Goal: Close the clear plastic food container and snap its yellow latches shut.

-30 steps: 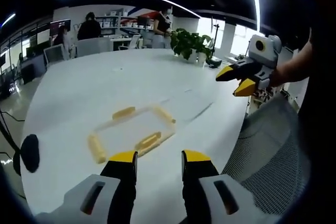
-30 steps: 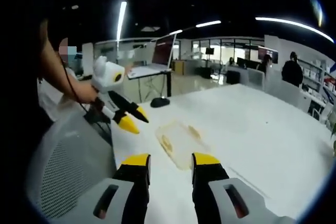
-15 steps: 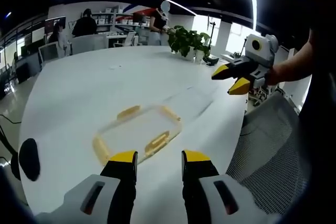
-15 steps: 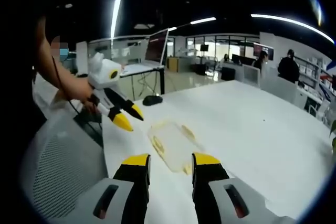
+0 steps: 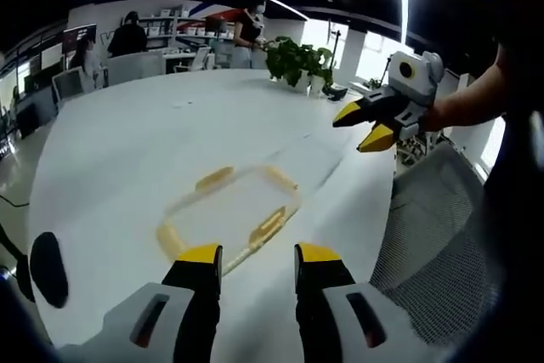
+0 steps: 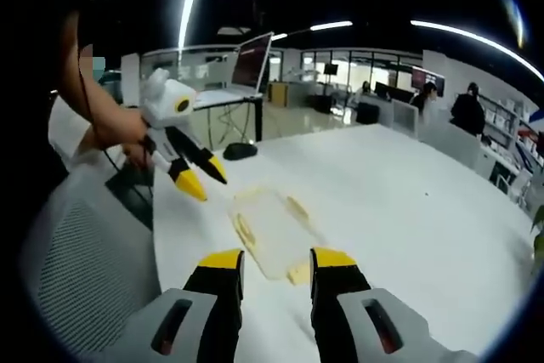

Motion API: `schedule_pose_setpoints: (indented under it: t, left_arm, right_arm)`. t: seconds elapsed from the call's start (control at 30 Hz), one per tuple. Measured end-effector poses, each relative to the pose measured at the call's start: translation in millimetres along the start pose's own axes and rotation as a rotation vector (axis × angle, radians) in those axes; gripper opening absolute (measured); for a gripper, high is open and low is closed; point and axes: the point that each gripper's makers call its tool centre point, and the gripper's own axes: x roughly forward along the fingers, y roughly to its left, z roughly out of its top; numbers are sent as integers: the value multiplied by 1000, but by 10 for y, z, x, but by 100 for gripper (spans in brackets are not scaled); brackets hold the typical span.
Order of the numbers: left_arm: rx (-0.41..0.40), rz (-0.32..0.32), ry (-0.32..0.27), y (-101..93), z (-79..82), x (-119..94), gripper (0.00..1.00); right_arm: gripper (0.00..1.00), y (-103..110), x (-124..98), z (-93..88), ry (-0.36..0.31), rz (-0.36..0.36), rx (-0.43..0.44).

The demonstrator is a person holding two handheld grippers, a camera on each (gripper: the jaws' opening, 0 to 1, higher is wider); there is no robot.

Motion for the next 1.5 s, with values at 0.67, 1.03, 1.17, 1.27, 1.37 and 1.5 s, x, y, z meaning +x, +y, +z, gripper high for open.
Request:
schedule_pose_setpoints:
  t: [0.67,1.03,1.17,1.27,1.37,1.5]
  left_arm:
    - [94,-68,75,207,-36,92,33]
    - [119,-96,106,384,-17,139,35]
    - [142,-105,121,445,0,148,35]
    - [161,-106,133,495,-6,165,35]
    - [202,-110,178,567,-42,194,35]
    - [227,-121,177,605,-2,229,35]
  right_arm:
    - [29,-92,191,-113,77,-5,-6]
    - [31,-167,327,-158,134,30,-30]
    - [31,-198,351,-164,148,41,-39]
    - [32,-217,378,-191,169,49,-39]
    - [31,-209,415,-204,183,65,-55]
    - [32,-216,465,-238,204,81,-63]
